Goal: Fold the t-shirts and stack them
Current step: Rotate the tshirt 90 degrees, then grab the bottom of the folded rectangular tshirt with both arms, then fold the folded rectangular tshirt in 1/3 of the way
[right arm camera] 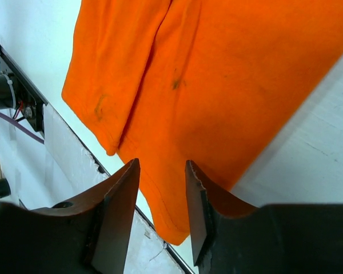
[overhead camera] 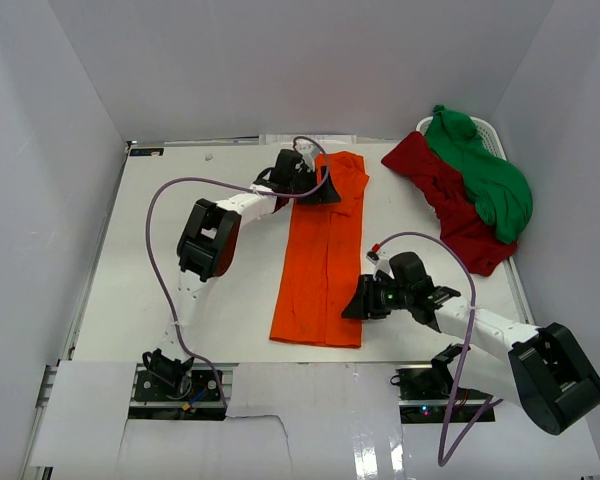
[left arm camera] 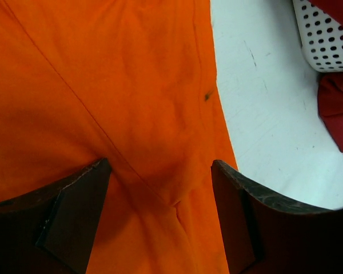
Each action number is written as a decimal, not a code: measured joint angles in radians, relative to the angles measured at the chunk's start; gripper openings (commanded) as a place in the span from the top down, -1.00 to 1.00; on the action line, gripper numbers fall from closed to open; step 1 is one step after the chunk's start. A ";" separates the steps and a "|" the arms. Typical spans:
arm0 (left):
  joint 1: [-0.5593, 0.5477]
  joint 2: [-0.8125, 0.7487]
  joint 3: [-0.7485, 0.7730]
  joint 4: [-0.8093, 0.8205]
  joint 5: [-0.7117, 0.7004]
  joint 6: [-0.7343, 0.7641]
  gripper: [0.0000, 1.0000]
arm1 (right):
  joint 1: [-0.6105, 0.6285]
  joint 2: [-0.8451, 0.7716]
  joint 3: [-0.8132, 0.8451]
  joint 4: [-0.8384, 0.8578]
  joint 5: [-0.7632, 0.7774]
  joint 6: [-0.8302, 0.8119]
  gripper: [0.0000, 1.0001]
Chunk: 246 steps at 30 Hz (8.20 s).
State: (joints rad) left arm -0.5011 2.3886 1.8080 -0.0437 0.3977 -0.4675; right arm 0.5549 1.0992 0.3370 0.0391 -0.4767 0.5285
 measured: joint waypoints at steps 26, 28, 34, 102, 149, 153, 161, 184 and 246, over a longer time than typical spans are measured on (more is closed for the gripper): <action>0.171 0.055 0.109 -0.047 -0.192 0.012 -0.66 | 0.043 -0.110 0.097 -0.212 0.069 -0.018 0.01; 0.172 0.071 0.126 -0.033 -0.191 0.010 -0.65 | 0.043 -0.160 0.101 -0.251 0.078 -0.019 0.01; 0.171 0.053 0.057 0.065 -0.180 -0.002 -0.65 | 0.044 -0.237 0.101 -0.330 0.104 -0.019 -0.01; 0.111 0.150 0.209 0.085 -0.242 -0.097 -0.77 | 0.044 -0.118 0.080 -0.313 0.133 -0.039 -0.02; -0.194 -1.115 -1.185 -0.466 -0.512 -0.495 -0.59 | 0.023 0.009 0.058 -0.245 0.116 0.041 -0.09; -0.194 -1.115 -1.194 -0.429 -0.492 -0.495 -0.58 | 0.023 0.042 0.061 -0.223 0.108 0.042 0.13; -0.212 -1.119 -1.223 -0.327 -0.451 -0.480 -0.54 | 0.024 0.092 0.062 -0.195 0.108 0.037 0.71; -0.255 -1.110 -1.291 -0.199 -0.365 -0.484 0.10 | 0.029 0.120 0.080 -0.200 0.111 0.030 0.79; -0.258 -0.944 -0.834 -0.549 -0.531 -0.447 0.60 | 0.042 0.280 0.593 -0.491 0.176 -0.131 0.69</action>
State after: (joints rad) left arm -0.7589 1.4445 0.9737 -0.5930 -0.1337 -0.9146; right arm 0.5968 1.3796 0.9302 -0.4522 -0.3004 0.3977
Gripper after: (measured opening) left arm 0.200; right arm 0.163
